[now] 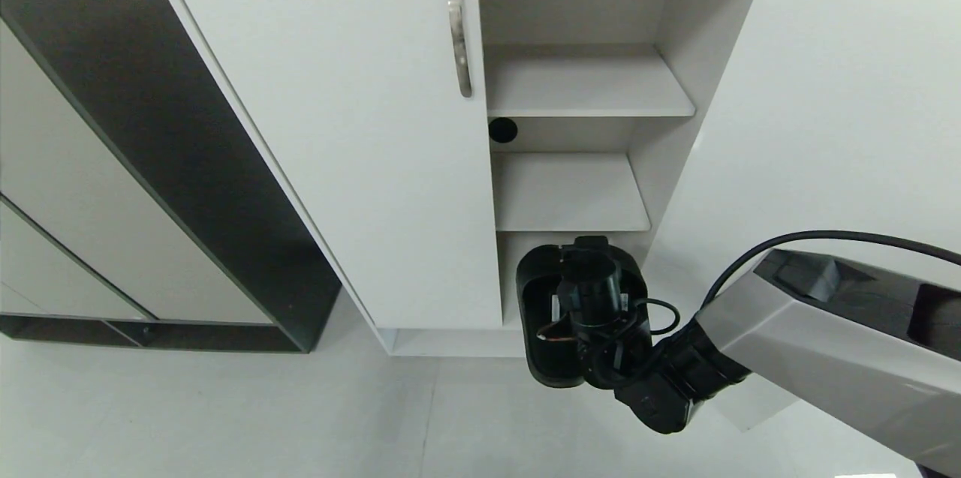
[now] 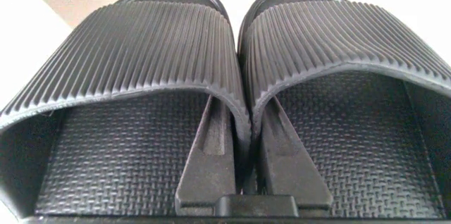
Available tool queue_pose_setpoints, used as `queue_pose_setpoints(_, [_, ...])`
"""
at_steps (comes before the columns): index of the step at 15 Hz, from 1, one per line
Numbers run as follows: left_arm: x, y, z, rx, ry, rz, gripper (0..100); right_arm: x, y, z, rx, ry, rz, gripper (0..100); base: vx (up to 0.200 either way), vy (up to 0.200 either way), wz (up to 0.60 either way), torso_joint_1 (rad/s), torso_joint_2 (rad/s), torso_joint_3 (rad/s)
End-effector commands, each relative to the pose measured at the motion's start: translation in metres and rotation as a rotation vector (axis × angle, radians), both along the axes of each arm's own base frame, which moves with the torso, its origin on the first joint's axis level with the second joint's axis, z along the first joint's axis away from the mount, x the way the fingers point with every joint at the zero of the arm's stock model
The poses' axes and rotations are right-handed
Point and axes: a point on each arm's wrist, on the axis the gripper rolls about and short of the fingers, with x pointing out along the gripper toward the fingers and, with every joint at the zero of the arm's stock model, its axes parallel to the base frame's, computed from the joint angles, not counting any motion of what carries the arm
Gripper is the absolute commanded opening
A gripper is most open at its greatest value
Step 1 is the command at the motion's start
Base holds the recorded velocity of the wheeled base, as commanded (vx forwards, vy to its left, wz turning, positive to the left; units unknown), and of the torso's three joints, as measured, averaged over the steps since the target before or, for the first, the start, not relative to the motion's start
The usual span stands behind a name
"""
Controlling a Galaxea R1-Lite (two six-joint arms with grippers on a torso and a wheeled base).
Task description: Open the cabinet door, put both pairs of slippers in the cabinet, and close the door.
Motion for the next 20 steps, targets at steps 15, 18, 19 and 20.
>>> queue_pose_setpoints(15, [0.000, 0.000, 0.000, 0.002, 0.002, -0.001, 0, -0.004, -0.006, 0.011, -0.022, -0.189, -0.015, 0, 0.040, 0.000, 0.00, 0.000, 0.00, 0.000])
queue_pose_setpoints(18, [0.000, 0.000, 0.000, 0.002, 0.002, -0.001, 0, -0.004, -0.007, 0.010, -0.022, -0.189, -0.013, 0, 0.200, 0.000, 0.00, 0.001, 0.00, 0.002])
queue_pose_setpoints(19, [0.000, 0.000, 0.000, 0.002, 0.002, -0.001, 0, -0.004, -0.007, 0.010, -0.023, -0.188, -0.013, 0, 0.200, 0.000, 0.00, 0.002, 0.00, 0.002])
queue_pose_setpoints(20, [0.000, 0.000, 0.000, 0.002, 0.002, -0.001, 0, -0.003, -0.007, 0.010, -0.023, -0.188, -0.013, 0, 0.200, 0.000, 0.00, 0.007, 0.00, 0.002])
